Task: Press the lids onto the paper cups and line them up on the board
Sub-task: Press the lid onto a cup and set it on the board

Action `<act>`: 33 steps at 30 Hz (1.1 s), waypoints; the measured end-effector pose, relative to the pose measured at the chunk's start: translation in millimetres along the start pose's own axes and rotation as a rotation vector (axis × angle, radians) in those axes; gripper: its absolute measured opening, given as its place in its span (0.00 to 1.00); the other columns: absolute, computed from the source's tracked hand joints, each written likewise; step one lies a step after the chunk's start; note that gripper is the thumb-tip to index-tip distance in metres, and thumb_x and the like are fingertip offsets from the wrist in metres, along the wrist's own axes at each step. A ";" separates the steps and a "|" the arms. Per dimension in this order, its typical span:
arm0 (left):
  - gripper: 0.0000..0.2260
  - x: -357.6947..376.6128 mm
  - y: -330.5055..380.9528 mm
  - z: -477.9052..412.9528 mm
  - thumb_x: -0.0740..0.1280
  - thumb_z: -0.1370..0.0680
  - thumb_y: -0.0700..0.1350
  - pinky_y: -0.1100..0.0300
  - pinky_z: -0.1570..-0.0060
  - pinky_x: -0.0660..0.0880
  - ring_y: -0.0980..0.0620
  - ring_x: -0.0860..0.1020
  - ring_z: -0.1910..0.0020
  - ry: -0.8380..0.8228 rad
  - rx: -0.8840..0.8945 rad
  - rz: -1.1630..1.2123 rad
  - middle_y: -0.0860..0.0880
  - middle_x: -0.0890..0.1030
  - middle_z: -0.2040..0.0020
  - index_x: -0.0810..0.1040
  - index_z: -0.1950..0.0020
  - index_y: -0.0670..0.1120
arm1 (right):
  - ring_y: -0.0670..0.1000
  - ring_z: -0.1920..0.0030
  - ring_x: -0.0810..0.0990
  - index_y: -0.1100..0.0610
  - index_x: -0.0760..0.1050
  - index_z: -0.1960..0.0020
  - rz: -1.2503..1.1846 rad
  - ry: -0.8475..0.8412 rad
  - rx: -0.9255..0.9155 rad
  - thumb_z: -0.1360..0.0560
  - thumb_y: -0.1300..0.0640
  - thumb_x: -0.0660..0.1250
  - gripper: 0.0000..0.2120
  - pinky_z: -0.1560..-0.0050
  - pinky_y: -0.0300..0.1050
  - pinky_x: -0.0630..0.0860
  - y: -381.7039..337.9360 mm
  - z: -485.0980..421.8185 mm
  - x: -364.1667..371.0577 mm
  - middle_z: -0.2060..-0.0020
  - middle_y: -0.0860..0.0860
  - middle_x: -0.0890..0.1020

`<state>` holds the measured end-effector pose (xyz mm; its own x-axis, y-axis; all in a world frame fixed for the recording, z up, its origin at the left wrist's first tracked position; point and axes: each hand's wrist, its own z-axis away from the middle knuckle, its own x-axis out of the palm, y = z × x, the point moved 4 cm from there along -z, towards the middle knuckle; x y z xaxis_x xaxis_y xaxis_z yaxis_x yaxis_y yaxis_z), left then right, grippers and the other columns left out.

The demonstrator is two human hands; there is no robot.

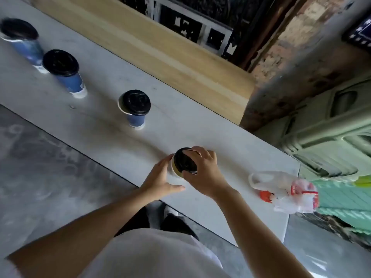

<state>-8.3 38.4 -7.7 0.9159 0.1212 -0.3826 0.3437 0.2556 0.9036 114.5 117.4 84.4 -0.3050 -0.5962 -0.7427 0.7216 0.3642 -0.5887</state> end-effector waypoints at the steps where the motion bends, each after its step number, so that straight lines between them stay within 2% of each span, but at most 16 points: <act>1: 0.35 3.1 1.9 0.6 0.81 0.36 0.46 0.68 0.43 0.74 0.64 0.77 0.40 0.025 -0.001 0.032 0.59 0.80 0.39 0.73 0.31 0.54 | 0.55 0.29 0.60 0.50 0.71 0.26 0.022 -0.005 -0.044 0.25 0.57 0.69 0.27 0.36 0.42 0.66 1.6 -2.0 1.3 0.28 0.49 0.69; 3: 0.34 7.9 6.3 3.2 0.80 0.34 0.47 0.77 0.49 0.70 0.67 0.76 0.41 0.085 -0.062 0.073 0.60 0.80 0.38 0.72 0.31 0.55 | 0.55 0.29 0.60 0.51 0.72 0.26 0.074 -0.033 -0.096 0.24 0.58 0.68 0.26 0.35 0.41 0.65 5.7 -4.1 1.6 0.28 0.49 0.69; 5: 0.33 12.9 8.0 4.7 0.79 0.33 0.46 0.80 0.51 0.69 0.69 0.76 0.42 0.145 -0.113 0.081 0.60 0.80 0.39 0.71 0.30 0.54 | 0.55 0.29 0.60 0.51 0.72 0.27 0.105 -0.059 -0.123 0.24 0.59 0.68 0.26 0.31 0.43 0.65 9.5 -5.2 2.5 0.28 0.50 0.68; 9: 0.34 19.5 10.1 4.3 0.79 0.33 0.43 0.79 0.52 0.69 0.69 0.77 0.44 0.218 -0.155 0.098 0.59 0.81 0.39 0.71 0.30 0.54 | 0.58 0.30 0.63 0.52 0.77 0.32 0.119 -0.061 -0.163 0.26 0.60 0.70 0.22 0.32 0.47 0.69 17.1 -8.4 -0.2 0.27 0.52 0.69; 12: 0.36 22.7 8.8 3.1 0.79 0.35 0.48 0.73 0.50 0.73 0.67 0.77 0.44 0.231 -0.187 0.123 0.61 0.80 0.40 0.70 0.30 0.56 | 0.62 0.34 0.70 0.53 0.79 0.36 0.133 -0.059 -0.233 0.28 0.59 0.72 0.21 0.36 0.53 0.74 20.7 -16.5 0.6 0.31 0.53 0.73; 14: 0.35 23.7 6.8 2.9 0.79 0.35 0.48 0.70 0.50 0.74 0.68 0.78 0.43 0.231 -0.185 0.136 0.62 0.80 0.41 0.70 0.31 0.56 | 0.60 0.34 0.69 0.53 0.78 0.34 0.128 -0.044 -0.222 0.29 0.60 0.72 0.23 0.36 0.51 0.73 20.8 -18.3 -1.7 0.31 0.52 0.73; 17: 0.34 23.7 6.2 -0.5 0.80 0.33 0.45 0.77 0.54 0.71 0.71 0.76 0.46 0.238 -0.168 0.128 0.60 0.81 0.43 0.71 0.30 0.53 | 0.58 0.33 0.66 0.53 0.74 0.30 0.145 -0.055 -0.261 0.29 0.61 0.73 0.28 0.35 0.50 0.73 18.7 -18.6 -4.4 0.30 0.51 0.71; 22: 0.35 26.6 0.1 2.3 0.79 0.33 0.43 0.79 0.53 0.70 0.74 0.75 0.46 0.252 -0.163 0.116 0.59 0.81 0.41 0.70 0.28 0.52 | 0.55 0.32 0.63 0.50 0.69 0.26 0.218 -0.135 -0.282 0.29 0.56 0.72 0.33 0.37 0.51 0.75 23.4 -20.4 -1.9 0.30 0.48 0.67; 24: 0.35 28.1 -1.2 3.2 0.80 0.33 0.43 0.75 0.51 0.73 0.72 0.76 0.45 0.246 -0.158 0.136 0.59 0.81 0.40 0.70 0.29 0.52 | 0.55 0.32 0.63 0.50 0.68 0.25 0.262 -0.139 -0.316 0.29 0.53 0.72 0.33 0.37 0.52 0.75 25.2 -20.3 -1.5 0.29 0.48 0.66; 27: 0.33 25.3 -4.2 4.3 0.76 0.34 0.41 0.65 0.47 0.80 0.64 0.78 0.42 0.238 -0.201 0.256 0.58 0.81 0.41 0.72 0.30 0.52 | 0.54 0.32 0.63 0.48 0.69 0.25 0.247 -0.111 -0.323 0.30 0.52 0.73 0.33 0.39 0.53 0.77 27.9 -19.8 0.1 0.30 0.46 0.67; 29: 0.31 18.7 -4.7 5.7 0.70 0.35 0.37 0.62 0.41 0.79 0.58 0.79 0.38 0.198 -0.255 0.468 0.53 0.82 0.38 0.74 0.31 0.50 | 0.53 0.32 0.63 0.47 0.70 0.26 0.198 -0.095 -0.320 0.30 0.51 0.74 0.33 0.40 0.54 0.78 30.4 -20.0 0.6 0.31 0.45 0.67; 31: 0.29 14.2 -2.0 8.3 0.66 0.33 0.36 0.52 0.37 0.78 0.52 0.79 0.35 0.150 -0.354 0.768 0.48 0.82 0.36 0.77 0.32 0.47 | 0.53 0.32 0.63 0.47 0.71 0.26 0.132 -0.082 -0.318 0.30 0.53 0.75 0.33 0.38 0.52 0.76 33.5 -19.0 2.1 0.30 0.44 0.68; 33: 0.20 12.9 2.2 9.8 0.64 0.25 0.38 0.46 0.36 0.78 0.52 0.78 0.34 0.157 -0.435 0.939 0.48 0.82 0.36 0.81 0.34 0.48 | 0.51 0.31 0.62 0.48 0.71 0.26 0.037 -0.071 -0.286 0.30 0.57 0.76 0.33 0.34 0.48 0.73 35.9 -17.8 3.8 0.30 0.45 0.69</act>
<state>6.4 31.1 -8.8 0.7283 0.5647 0.3882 -0.6244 0.3136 0.7154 128.1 140.9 54.8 -0.2306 -0.6238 -0.7468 0.5235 0.5674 -0.6356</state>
